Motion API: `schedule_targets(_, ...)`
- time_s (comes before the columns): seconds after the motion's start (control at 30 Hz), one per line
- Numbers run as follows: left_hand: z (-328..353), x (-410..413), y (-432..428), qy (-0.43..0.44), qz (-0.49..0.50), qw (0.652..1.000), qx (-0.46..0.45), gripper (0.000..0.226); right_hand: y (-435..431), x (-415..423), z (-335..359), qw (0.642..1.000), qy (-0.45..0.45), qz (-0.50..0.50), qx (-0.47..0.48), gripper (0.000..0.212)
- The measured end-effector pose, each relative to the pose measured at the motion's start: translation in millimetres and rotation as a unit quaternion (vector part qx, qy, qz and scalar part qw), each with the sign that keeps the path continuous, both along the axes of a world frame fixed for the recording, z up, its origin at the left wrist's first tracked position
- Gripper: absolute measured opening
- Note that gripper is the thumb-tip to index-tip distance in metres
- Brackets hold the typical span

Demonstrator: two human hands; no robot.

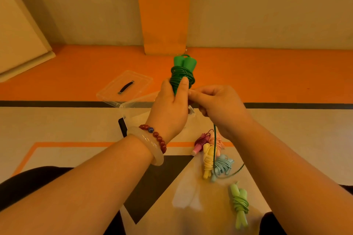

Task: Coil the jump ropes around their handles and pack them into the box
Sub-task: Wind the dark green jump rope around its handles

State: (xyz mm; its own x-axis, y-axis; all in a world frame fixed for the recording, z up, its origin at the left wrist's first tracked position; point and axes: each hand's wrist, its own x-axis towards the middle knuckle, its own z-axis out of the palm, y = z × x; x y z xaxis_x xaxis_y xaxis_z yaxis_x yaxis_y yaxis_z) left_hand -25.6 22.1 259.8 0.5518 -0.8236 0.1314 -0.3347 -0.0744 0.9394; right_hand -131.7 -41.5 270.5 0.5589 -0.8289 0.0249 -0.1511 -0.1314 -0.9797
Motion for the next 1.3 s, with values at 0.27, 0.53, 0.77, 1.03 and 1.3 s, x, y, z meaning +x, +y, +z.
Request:
schedule_targets(0.27, 5.8, 0.8, 2.1, 0.176, -0.015, 0.983, -0.048, 0.024, -8.4, -6.1, 5.9, 0.997, -0.041, 0.064, -0.006, 0.016)
schedule_targets(0.53, 4.2, -7.7, 1.4, 0.303, -0.043, 0.948, -0.089, 0.029, -12.2, -3.5, -9.0, 0.992, -0.079, 0.076, 0.061, 0.02)
schedule_targets(0.77, 3.7, -7.4, 2.6, 0.359, -0.101, 0.927, -0.046, 0.037, -14.9, -3.3, -13.4, 0.996, -0.002, 0.079, -0.029, 0.03)
schedule_targets(1.03, -1.7, -3.5, 3.0, 0.244, -0.085, 0.966, 0.013, 0.044, -16.2, -4.6, -13.3, 0.993, 0.055, 0.051, -0.095, 0.037)
schedule_targets(1.3, 3.9, 2.2, 1.7, 0.256, -0.084, 0.962, -0.041, 0.023, -18.5, -4.5, -8.7, 0.992, 0.06, 0.049, -0.102, 0.049)
